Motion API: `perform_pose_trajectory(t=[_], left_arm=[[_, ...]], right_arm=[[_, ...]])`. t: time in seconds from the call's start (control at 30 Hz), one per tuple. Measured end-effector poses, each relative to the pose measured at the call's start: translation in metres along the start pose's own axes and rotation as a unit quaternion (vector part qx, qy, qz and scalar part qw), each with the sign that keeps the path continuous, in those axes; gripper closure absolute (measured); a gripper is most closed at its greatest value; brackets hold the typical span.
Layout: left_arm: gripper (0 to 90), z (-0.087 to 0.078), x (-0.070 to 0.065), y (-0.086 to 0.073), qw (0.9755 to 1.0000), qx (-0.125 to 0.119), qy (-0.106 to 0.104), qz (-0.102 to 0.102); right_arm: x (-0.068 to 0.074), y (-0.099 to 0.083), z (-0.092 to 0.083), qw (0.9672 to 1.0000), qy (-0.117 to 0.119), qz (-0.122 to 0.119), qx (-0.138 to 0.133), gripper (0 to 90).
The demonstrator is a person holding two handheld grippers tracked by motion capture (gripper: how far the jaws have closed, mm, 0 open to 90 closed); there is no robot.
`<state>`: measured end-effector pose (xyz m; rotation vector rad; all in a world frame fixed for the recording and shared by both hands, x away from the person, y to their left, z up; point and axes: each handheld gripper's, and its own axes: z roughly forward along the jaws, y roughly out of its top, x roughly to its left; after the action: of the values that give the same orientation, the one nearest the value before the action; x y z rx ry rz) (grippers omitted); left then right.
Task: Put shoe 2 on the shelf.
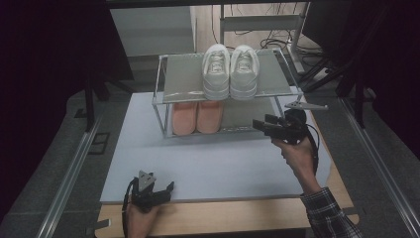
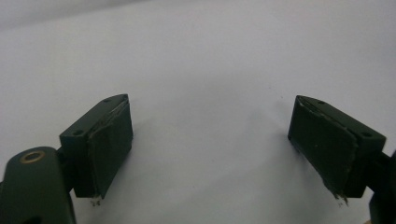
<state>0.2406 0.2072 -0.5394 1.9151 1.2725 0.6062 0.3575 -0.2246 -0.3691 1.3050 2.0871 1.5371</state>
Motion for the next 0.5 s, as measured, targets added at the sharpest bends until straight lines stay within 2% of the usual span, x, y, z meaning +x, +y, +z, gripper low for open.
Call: perform_pose_trajectory(t=[0.5], left_arm=[[13.9, 0.0, 0.0, 0.0, 1.0, -0.001, 0.0, -0.001]], right_arm=[[0.002, -0.019, -0.009, 0.9986, 0.002, -0.05, 0.018, 27.2]])
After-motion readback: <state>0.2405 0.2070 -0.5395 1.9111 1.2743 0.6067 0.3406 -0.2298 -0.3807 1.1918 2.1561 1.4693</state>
